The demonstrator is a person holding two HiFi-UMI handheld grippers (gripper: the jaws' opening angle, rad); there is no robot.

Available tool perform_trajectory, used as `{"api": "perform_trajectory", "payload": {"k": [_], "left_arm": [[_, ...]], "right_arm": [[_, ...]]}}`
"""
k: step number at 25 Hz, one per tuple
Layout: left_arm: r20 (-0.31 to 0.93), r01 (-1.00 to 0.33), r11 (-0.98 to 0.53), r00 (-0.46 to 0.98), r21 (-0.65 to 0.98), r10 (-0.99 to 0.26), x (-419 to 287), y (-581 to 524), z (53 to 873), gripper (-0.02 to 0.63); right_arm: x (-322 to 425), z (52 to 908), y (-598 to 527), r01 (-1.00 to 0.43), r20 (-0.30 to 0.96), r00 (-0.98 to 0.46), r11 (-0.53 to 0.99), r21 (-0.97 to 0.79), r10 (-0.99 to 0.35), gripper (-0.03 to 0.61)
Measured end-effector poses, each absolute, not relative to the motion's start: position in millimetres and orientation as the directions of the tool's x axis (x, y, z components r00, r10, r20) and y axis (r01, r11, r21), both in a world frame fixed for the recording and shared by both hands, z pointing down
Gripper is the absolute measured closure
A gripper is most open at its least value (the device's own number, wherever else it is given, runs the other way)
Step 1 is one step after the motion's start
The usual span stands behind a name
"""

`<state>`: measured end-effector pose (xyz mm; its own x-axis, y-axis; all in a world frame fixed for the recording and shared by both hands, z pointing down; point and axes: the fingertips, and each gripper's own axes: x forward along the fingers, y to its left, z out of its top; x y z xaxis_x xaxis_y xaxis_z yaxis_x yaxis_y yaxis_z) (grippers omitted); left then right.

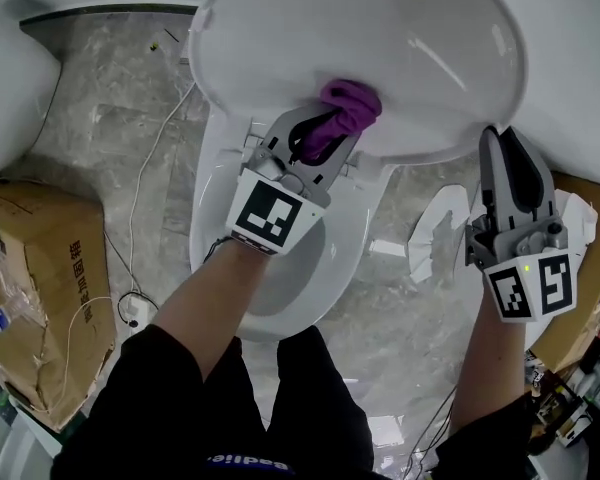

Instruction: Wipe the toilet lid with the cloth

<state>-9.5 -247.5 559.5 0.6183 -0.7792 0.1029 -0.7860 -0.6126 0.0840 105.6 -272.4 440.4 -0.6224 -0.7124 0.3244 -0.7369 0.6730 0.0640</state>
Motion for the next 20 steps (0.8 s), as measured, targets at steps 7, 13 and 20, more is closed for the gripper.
{"api": "perform_trajectory", "payload": {"k": [7, 13, 20], "left_arm": [[0.131, -0.816, -0.575, 0.577, 0.051, -0.807, -91.9, -243.7, 572.1, 0.534], [0.145, -0.848, -0.528, 0.529, 0.053, -0.836, -141.4, -238.3, 581.5, 0.534], [0.148, -0.884, -0.455, 0.467, 0.110, -0.872, -140.9, -235.3, 602.4, 0.534]], "right_arm": [[105.5, 440.7, -272.2, -0.774, 0.320, -0.563, 0.622, 0.117, -0.762, 0.509], [105.0, 438.6, -271.4, -0.804, 0.316, -0.518, 0.579, 0.137, -0.795, 0.509], [103.6, 438.6, -270.9, -0.796, 0.284, -0.526, 0.582, 0.167, -0.802, 0.509]]}}
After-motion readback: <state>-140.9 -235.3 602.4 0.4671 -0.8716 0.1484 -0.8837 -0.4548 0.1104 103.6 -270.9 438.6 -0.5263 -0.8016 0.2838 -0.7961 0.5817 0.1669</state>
